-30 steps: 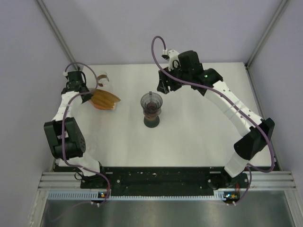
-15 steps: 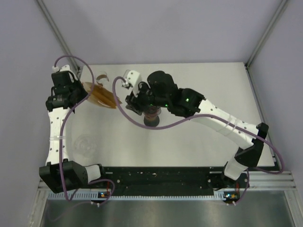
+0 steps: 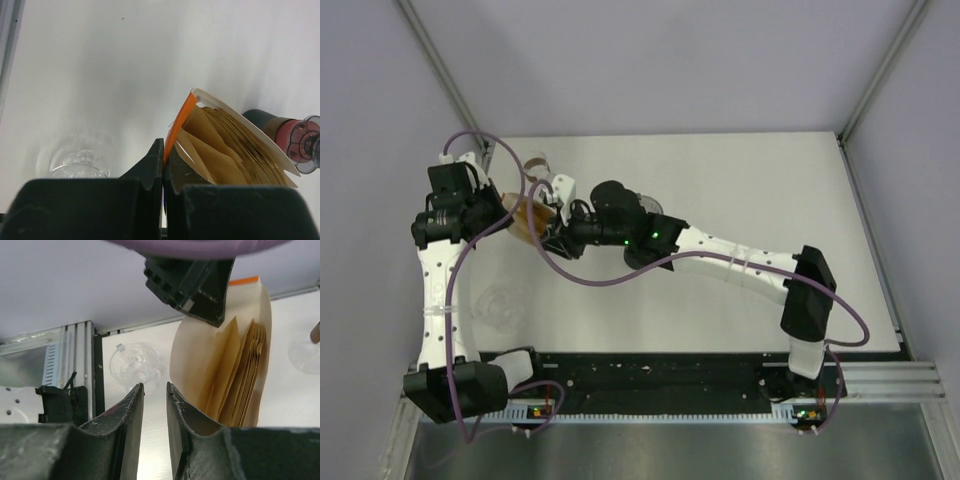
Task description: Place the coffee filter in the dripper
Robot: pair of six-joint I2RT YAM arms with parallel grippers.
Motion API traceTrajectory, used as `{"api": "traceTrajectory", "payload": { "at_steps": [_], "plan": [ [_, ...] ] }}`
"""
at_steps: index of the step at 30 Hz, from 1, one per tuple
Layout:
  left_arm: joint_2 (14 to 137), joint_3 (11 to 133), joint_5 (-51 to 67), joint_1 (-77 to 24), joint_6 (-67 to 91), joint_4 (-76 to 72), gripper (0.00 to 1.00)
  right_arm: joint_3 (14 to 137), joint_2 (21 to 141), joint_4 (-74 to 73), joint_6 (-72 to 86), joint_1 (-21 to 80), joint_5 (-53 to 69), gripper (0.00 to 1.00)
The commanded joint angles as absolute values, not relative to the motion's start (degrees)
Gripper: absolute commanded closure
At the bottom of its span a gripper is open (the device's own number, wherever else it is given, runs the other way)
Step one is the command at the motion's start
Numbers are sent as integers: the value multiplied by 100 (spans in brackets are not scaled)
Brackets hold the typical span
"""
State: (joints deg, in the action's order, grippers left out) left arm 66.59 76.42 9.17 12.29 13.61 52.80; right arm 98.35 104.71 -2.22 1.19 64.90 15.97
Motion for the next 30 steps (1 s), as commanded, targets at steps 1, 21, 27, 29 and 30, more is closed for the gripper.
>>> {"api": "traceTrajectory", "payload": {
  "at_steps": [1, 21, 27, 29, 30],
  "plan": [
    [6539, 7813, 1116, 1222, 1310, 5344, 100, 10107, 10704, 220, 422, 6565, 1337, 73],
    [6592, 7822, 1274, 1222, 1310, 5353, 100, 10775, 11549, -536, 281, 6557, 220, 72],
    [6592, 7814, 1336, 1222, 1327, 5353, 100, 10898, 11724, -597, 255, 6548, 18, 80],
    [6592, 7805, 1301, 1222, 1310, 5344, 100, 10995, 11786, -668, 264, 6548, 44, 91],
    [6609, 7779, 1266, 1213, 1292, 5309, 100, 11030, 11786, -685, 290, 6548, 79, 97]
  ]
}}
